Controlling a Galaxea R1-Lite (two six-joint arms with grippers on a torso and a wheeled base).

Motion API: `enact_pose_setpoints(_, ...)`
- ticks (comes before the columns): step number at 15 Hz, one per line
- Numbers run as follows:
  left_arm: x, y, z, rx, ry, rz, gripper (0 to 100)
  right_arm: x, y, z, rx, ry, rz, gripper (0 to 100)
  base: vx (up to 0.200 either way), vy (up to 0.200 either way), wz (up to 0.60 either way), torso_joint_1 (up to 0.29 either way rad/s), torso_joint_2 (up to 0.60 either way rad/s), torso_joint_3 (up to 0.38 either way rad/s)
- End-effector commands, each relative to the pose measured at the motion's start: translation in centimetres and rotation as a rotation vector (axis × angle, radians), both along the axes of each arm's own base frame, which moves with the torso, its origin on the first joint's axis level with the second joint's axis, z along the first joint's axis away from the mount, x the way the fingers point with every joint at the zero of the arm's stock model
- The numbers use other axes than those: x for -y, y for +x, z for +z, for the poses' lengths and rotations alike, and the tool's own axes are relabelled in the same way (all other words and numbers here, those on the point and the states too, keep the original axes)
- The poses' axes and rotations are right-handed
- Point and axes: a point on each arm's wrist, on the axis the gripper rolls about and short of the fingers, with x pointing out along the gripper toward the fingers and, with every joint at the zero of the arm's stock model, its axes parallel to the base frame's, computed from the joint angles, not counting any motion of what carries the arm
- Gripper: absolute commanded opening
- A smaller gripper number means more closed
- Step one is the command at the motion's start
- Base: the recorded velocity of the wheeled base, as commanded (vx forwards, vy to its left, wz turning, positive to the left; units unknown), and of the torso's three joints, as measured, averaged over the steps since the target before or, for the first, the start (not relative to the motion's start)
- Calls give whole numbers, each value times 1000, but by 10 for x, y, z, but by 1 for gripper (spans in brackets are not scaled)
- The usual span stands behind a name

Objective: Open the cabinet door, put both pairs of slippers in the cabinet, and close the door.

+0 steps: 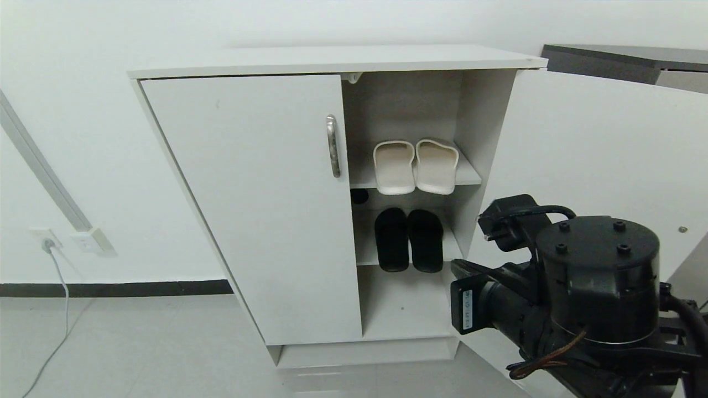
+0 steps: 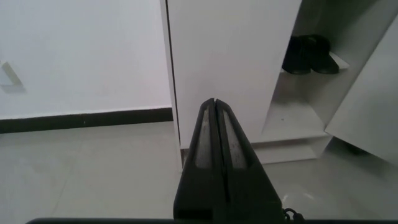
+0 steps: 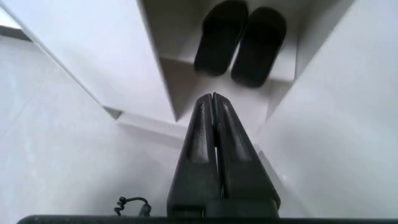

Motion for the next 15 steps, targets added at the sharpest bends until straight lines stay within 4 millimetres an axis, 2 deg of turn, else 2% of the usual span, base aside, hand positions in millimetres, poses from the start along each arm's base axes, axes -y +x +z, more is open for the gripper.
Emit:
enact_pose_setpoints(1, 0, 0, 0, -1, 0, 0, 0, -2, 2, -3, -3, -6, -2, 0, -200, 0, 0, 7, -2, -7)
enact_pose_setpoints(3, 0, 0, 0, -1, 0, 0, 0, -3, 4, -4, -4, -6, -7, 0, -200, 0, 0, 0, 5, 0)
enact_pose_setpoints(15, 0, 0, 0, -1, 0, 0, 0, -1, 7, -17, 8, -47, -12, 0, 0, 0, 0, 0, 0, 0)
